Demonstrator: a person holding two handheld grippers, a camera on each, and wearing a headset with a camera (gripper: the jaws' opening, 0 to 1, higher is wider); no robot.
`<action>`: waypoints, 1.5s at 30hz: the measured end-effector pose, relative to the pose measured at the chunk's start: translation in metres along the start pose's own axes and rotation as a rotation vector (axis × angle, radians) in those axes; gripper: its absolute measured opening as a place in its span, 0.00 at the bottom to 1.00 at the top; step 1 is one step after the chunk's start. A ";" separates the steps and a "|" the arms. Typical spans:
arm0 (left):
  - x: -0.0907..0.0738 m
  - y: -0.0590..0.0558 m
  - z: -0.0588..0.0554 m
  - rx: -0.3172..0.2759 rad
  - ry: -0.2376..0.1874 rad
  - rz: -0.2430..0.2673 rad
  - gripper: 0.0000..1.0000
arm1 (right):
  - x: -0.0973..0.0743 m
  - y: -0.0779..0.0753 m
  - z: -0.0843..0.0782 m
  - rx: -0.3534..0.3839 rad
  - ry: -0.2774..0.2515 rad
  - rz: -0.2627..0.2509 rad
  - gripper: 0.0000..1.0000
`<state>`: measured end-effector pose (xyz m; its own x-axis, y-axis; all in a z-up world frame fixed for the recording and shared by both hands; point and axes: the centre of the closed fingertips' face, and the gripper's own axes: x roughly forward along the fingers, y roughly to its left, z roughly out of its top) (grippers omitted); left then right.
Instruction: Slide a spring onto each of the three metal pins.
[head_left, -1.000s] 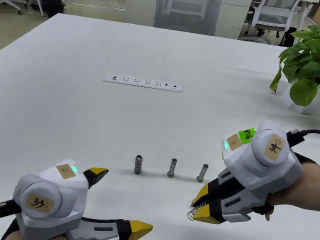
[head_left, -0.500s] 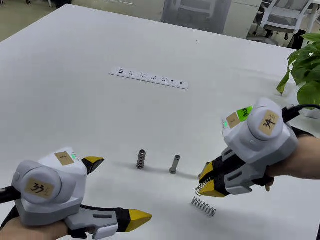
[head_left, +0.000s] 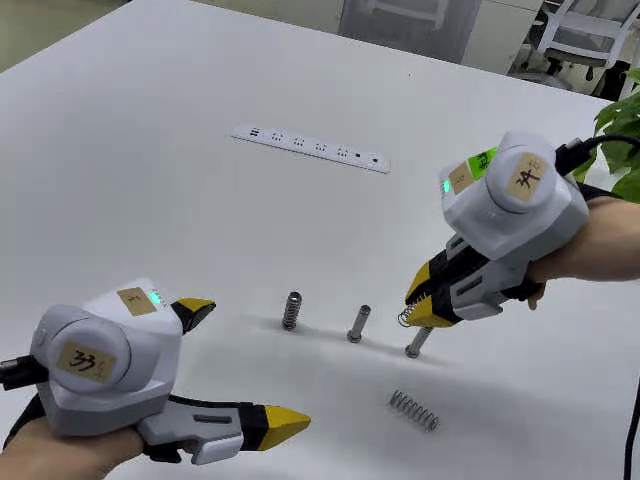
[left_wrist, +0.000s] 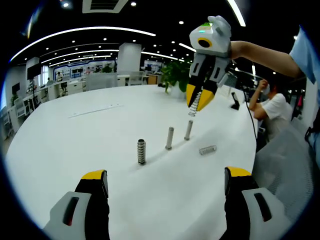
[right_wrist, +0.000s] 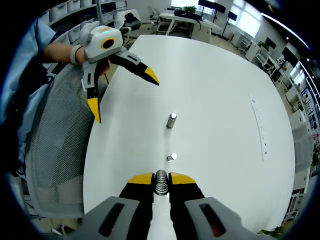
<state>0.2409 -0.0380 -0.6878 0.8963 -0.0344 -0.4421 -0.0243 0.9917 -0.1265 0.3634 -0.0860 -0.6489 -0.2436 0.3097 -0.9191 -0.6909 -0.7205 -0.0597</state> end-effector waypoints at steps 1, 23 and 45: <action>0.000 0.000 -0.001 0.000 0.002 0.001 0.99 | 0.000 -0.001 0.002 -0.010 0.008 0.000 0.12; 0.001 -0.004 -0.005 0.020 0.029 -0.014 0.97 | 0.025 -0.016 0.018 -0.177 0.117 0.031 0.12; 0.002 -0.002 -0.008 0.009 0.035 -0.016 0.96 | 0.044 -0.017 0.016 -0.228 0.172 0.063 0.12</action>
<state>0.2389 -0.0415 -0.6951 0.8806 -0.0543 -0.4708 -0.0061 0.9920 -0.1257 0.3538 -0.0504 -0.6822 -0.1488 0.1647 -0.9751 -0.5028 -0.8616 -0.0688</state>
